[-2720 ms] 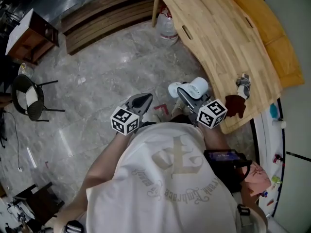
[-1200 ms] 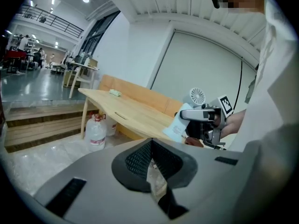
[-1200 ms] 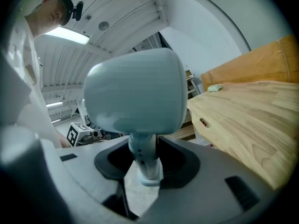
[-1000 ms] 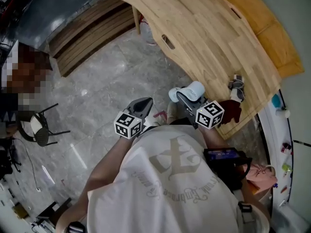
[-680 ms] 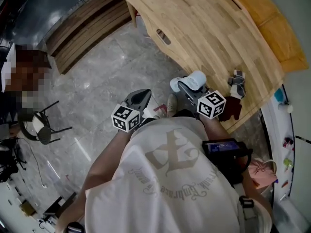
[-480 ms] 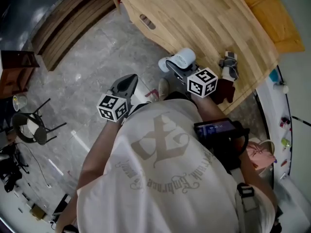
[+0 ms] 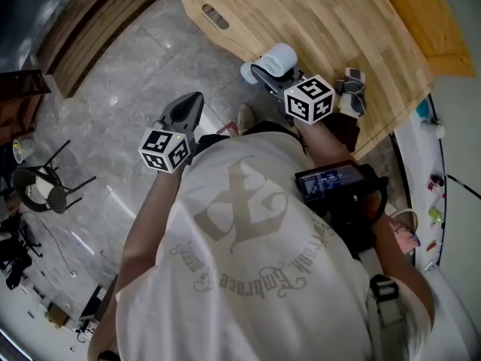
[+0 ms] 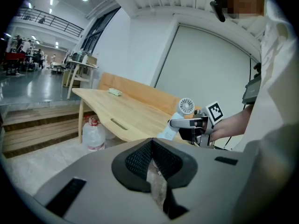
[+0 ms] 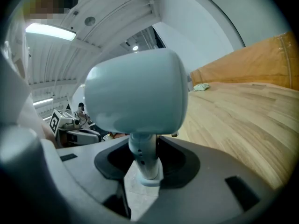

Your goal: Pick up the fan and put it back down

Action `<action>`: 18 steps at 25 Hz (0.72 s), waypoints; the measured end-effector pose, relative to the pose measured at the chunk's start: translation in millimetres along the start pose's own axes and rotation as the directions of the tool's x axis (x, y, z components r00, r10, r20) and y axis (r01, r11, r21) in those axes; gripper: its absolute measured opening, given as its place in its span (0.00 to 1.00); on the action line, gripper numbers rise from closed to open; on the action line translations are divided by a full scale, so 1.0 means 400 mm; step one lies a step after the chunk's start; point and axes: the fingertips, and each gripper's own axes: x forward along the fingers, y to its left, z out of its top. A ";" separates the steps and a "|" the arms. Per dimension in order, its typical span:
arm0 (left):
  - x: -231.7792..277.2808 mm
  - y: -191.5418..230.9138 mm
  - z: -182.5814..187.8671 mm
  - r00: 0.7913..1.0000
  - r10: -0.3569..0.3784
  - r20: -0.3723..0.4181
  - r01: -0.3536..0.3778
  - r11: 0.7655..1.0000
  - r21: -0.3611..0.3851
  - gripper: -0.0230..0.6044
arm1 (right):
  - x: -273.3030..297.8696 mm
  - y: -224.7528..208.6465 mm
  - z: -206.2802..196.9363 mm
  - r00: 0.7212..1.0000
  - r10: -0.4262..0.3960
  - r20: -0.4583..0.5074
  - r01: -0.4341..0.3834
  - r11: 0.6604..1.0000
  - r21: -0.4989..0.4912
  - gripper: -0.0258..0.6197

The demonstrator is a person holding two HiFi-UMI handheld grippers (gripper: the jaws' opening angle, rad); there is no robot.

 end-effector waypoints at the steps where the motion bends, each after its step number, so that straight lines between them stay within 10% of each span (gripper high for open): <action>1: 0.008 0.001 -0.005 1.000 0.005 -0.002 -0.005 1.000 -0.004 0.05 | 0.008 -0.015 -0.007 1.000 0.001 -0.014 -0.001 1.000 -0.007 0.28; 18: -0.079 0.081 0.034 0.987 0.150 0.054 -0.148 0.988 -0.041 0.05 | 0.116 -0.224 -0.011 0.972 -0.168 -0.162 0.132 0.969 -0.210 0.28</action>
